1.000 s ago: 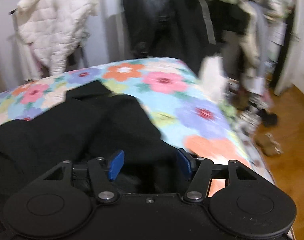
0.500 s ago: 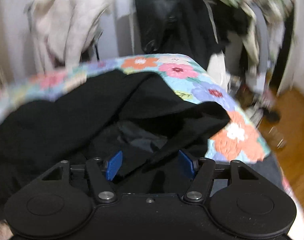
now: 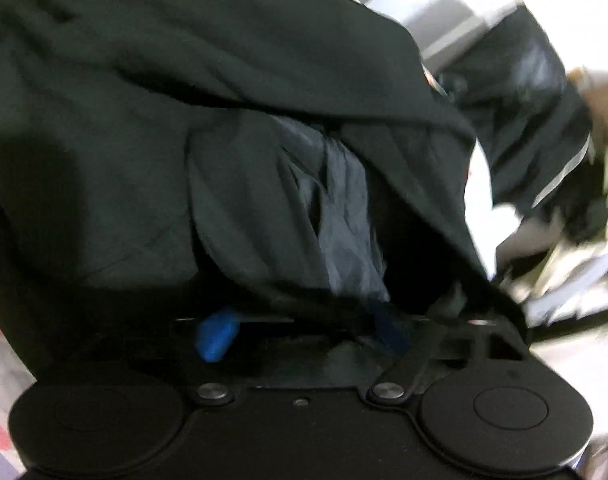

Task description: Fold clothes

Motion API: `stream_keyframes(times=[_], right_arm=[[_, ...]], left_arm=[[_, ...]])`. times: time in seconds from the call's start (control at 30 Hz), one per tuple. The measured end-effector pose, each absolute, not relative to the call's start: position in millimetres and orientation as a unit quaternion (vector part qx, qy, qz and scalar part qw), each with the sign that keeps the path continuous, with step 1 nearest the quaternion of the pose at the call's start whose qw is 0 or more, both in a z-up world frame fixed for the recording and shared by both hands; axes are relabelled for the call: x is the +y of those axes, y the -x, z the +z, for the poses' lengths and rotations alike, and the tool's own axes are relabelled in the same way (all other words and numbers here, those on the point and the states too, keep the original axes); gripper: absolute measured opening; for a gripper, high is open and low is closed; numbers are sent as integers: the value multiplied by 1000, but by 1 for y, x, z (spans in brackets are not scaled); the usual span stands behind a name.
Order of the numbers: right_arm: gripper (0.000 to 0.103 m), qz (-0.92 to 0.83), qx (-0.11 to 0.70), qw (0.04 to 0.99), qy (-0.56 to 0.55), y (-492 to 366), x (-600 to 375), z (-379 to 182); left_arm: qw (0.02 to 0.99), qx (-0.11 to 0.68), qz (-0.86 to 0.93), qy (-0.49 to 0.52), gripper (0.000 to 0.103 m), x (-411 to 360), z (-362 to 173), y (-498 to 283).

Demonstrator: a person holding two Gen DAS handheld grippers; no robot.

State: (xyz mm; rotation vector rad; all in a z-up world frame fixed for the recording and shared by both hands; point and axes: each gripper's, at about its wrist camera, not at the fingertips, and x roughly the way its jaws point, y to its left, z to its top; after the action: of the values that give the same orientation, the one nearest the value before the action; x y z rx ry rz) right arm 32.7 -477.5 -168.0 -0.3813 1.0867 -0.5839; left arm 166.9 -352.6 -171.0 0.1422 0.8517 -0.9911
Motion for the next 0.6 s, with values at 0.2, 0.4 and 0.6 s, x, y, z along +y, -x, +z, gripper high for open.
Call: stream_keyframes(times=[0.2, 0.4, 0.6], right_arm=[[0, -314, 492, 796, 162, -14, -497, -139], [0, -457, 444, 763, 108, 59, -541, -62], [1, -512, 477, 714, 11, 108, -575, -95]], left_arm=[[792, 398, -458, -61, 52, -347, -169, -172], [795, 371, -479, -35, 55, -333, -150, -177], [786, 387, -480, -45, 59, -325, -152, -172]])
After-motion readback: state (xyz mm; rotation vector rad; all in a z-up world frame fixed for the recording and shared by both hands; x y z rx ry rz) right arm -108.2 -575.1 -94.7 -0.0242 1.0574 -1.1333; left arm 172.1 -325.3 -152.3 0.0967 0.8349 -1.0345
